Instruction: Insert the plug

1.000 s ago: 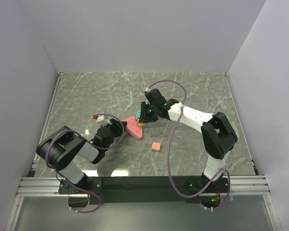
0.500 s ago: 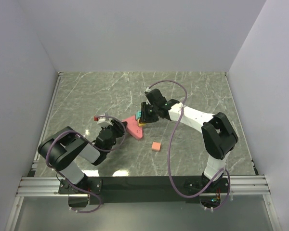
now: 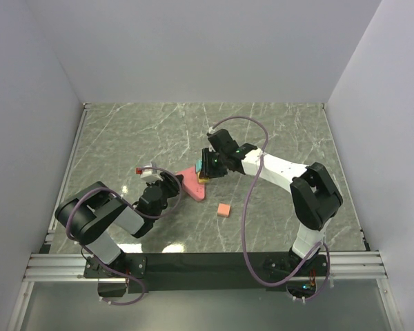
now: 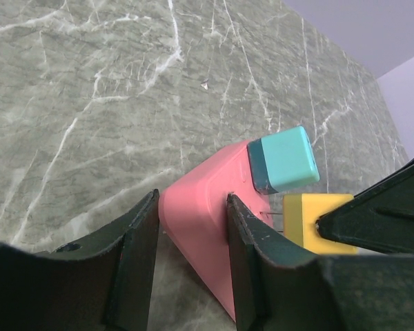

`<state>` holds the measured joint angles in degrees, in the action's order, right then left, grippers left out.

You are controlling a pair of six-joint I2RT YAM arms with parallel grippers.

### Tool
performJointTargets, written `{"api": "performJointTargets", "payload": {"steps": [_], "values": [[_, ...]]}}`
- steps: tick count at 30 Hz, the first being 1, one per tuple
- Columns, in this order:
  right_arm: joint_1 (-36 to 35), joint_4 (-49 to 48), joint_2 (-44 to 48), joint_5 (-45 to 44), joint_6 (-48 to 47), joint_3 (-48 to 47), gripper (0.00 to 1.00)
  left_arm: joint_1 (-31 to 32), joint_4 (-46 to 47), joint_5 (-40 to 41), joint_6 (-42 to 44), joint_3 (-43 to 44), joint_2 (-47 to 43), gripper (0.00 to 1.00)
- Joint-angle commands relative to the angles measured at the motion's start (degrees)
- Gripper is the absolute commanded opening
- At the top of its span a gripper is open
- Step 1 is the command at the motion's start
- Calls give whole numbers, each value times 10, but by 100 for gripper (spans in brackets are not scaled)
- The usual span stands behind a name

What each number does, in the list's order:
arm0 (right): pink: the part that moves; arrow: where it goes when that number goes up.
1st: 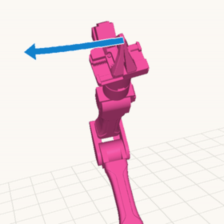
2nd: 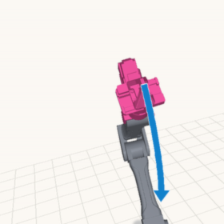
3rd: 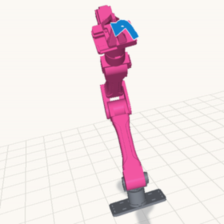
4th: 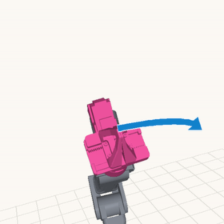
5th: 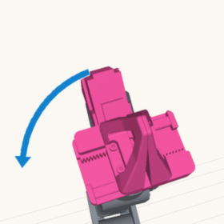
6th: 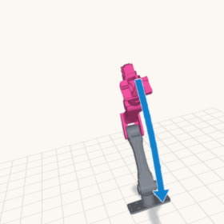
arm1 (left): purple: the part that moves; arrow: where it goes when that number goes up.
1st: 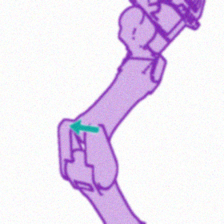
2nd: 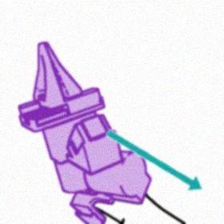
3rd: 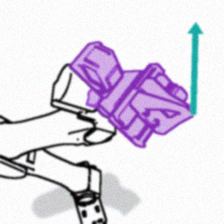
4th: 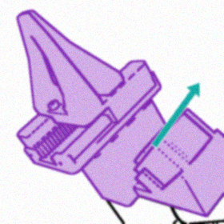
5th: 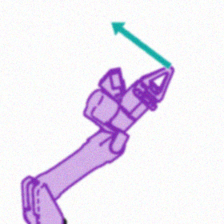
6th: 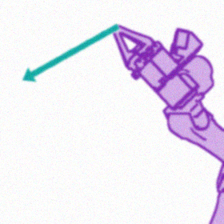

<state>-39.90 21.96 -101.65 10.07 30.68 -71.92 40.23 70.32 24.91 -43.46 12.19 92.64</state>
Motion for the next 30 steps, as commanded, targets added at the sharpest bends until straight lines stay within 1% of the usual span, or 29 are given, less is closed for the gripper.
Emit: {"api": "performJointTargets", "payload": {"steps": [1, 5, 18, 30], "values": [[-26, 44, 14, 23, 7, 10, 0, 16, -25, -29, 32, -5, 14, 0], [-30, 51, 20, 7, 9, 7, 0, 17, -22, -27, 32, -8, 11, 0], [-25, 59, -17, -3, 9, 14, 0, 20, -6, -14, 35, -25, 3, 0], [-7, 108, -62, 1, -26, -40, 0, 28, 38, -18, 43, -47, 9, 0]]}}
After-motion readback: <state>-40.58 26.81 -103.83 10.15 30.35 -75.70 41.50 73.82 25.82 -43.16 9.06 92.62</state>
